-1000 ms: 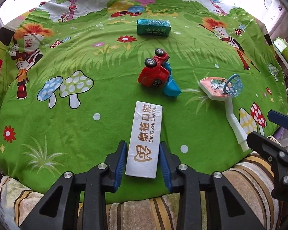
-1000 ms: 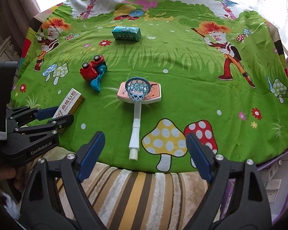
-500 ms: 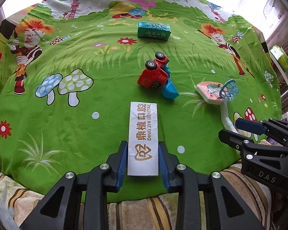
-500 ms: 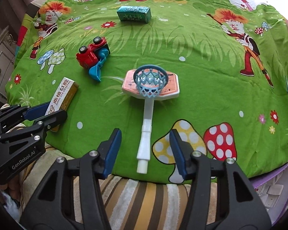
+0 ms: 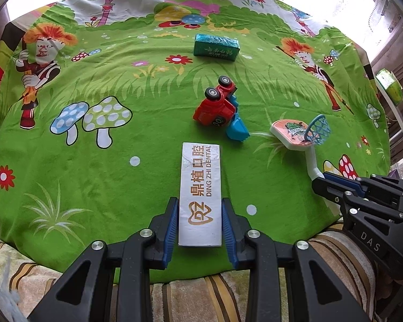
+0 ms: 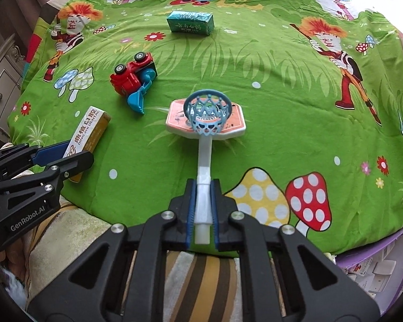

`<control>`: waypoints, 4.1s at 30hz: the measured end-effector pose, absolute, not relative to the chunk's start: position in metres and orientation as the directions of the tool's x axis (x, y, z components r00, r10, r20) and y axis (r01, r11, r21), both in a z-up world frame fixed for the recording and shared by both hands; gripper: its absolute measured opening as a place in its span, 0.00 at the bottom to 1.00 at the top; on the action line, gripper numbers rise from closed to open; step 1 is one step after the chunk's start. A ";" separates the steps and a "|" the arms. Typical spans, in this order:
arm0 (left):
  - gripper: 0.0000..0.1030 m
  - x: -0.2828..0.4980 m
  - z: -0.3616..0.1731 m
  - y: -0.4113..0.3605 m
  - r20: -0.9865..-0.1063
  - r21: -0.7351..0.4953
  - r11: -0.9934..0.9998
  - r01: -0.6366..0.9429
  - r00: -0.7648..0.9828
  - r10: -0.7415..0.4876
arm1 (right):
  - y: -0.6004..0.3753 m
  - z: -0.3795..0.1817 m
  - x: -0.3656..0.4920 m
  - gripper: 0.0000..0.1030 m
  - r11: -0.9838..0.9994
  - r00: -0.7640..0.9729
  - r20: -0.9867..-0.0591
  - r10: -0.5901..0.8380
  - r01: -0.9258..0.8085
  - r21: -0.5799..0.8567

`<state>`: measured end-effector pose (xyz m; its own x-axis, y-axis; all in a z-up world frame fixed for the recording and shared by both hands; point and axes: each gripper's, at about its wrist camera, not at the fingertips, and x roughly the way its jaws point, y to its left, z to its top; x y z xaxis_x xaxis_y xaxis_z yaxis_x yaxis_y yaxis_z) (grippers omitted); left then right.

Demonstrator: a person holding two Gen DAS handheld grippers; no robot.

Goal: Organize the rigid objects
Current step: 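Grasp the long white dental box with the left tool while the right tool grasps the hoop toy's pole, then carry the dental box and hoop toy over the purple box and open both tools, then move both tools back toward the red toy car and teal box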

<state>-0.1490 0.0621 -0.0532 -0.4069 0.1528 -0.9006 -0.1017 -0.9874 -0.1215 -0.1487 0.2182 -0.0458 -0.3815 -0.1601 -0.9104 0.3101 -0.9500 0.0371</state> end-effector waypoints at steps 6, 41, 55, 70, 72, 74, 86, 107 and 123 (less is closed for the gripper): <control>0.31 -0.147 -0.050 0.061 -0.892 -0.137 -0.985 -0.102 -0.420 0.168 | 0.223 -0.037 -0.143 0.13 -0.954 -0.425 -0.890 -0.163 0.297 0.033; 0.31 -0.127 -0.010 0.071 -0.829 -0.164 -0.976 -0.146 -0.515 0.216 | 0.274 0.018 -0.098 0.11 -0.974 -0.584 -0.787 -0.197 0.207 0.090; 0.31 -0.100 0.017 0.152 -0.811 -0.193 -0.927 -0.321 -0.480 0.335 | 0.365 0.042 -0.052 0.11 -0.989 -0.650 -0.746 -0.141 0.061 0.133; 0.31 -0.070 0.029 0.256 -0.813 -0.193 -0.835 -0.515 -0.393 0.430 | 0.488 0.050 -0.003 0.11 -0.972 -0.682 -0.730 0.029 -0.190 0.139; 0.31 -0.066 0.029 0.269 -0.812 -0.191 -0.819 -0.542 -0.381 0.442 | 0.501 0.048 0.002 0.11 -0.966 -0.678 -0.734 0.044 -0.217 0.143; 0.31 -0.063 0.030 0.282 -0.811 -0.187 -0.801 -0.568 -0.371 0.453 | 0.512 0.046 0.006 0.11 -0.960 -0.674 -0.737 0.059 -0.241 0.144; 0.31 -0.050 0.031 0.345 -0.811 -0.170 -0.708 -0.685 -0.312 0.496 | 0.548 0.041 0.019 0.11 -0.932 -0.665 -0.739 0.107 -0.327 0.159; 0.39 -0.059 0.024 0.342 -0.819 -0.195 -0.720 -0.665 -0.293 0.493 | 0.534 0.037 0.014 0.40 -0.941 -0.661 -0.748 0.057 -0.287 0.182; 0.40 -0.103 0.030 0.261 -0.811 -0.193 -0.814 -0.548 -0.378 0.447 | 0.492 0.043 -0.008 0.54 -0.966 -0.652 -0.758 0.006 -0.201 0.165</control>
